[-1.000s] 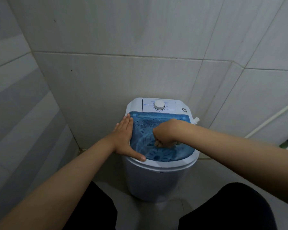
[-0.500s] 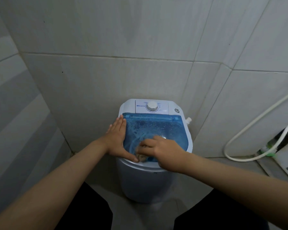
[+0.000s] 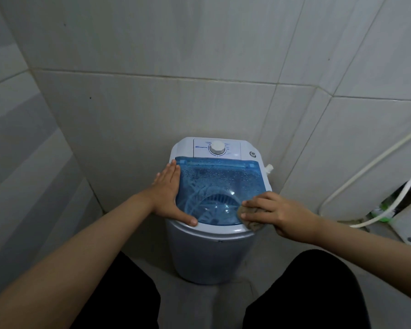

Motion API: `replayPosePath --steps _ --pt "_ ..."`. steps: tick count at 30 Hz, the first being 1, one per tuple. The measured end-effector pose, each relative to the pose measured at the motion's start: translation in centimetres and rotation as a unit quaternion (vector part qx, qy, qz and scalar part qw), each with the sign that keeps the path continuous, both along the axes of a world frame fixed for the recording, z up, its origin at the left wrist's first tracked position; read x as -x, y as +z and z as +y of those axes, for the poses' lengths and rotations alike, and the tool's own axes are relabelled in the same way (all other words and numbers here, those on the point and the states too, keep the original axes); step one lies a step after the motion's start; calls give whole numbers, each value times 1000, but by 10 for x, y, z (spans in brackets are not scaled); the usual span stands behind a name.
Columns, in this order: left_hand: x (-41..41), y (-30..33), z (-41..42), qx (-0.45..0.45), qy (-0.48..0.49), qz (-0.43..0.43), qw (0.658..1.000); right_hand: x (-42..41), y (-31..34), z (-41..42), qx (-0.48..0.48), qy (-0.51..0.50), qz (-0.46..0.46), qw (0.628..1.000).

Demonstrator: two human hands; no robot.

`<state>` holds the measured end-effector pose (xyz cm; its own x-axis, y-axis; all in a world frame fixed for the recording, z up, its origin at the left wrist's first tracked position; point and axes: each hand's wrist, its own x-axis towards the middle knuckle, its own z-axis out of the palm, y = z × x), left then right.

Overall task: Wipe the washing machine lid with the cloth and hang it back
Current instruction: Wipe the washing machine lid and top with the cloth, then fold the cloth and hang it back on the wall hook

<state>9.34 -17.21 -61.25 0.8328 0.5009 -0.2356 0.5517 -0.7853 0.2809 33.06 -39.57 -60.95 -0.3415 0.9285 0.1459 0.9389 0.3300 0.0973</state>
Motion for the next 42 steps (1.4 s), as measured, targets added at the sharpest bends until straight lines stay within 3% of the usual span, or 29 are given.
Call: replayPosePath --steps 5,7,9,11,14,16,19,24,29,32,37,42 --pt "0 -1 1 0 0 -3 1000 -11 33 16 22 -58 -45 997" --pt "1 -2 0 3 -2 -4 1000 -6 38 26 25 -115 6 993" --pt "1 -4 0 3 -2 -6 1000 7 40 38 -17 -163 141 976" --pt "0 -2 1 7 3 4 1000 21 46 47 -60 -189 299 934" --pt "-9 17 4 6 21 -11 1000 31 59 64 -95 -246 459 848" --pt "-22 36 2 10 42 -106 993 28 63 76 -114 -266 550 784" --pt "-48 57 -9 89 71 -299 947 21 66 95 -128 -279 654 691" --pt "-103 53 -13 127 60 -424 895 -5 60 133 -109 -312 737 590" --pt "-139 58 21 154 138 -458 864 -33 66 162 -12 -357 735 577" --pt "-142 93 32 244 210 -445 836 -37 98 167 52 -386 719 575" --pt "-127 187 30 429 335 -366 755 -28 183 155 78 -416 710 563" --pt "-110 309 12 527 355 -326 700 -19 294 134 87 -399 738 537"
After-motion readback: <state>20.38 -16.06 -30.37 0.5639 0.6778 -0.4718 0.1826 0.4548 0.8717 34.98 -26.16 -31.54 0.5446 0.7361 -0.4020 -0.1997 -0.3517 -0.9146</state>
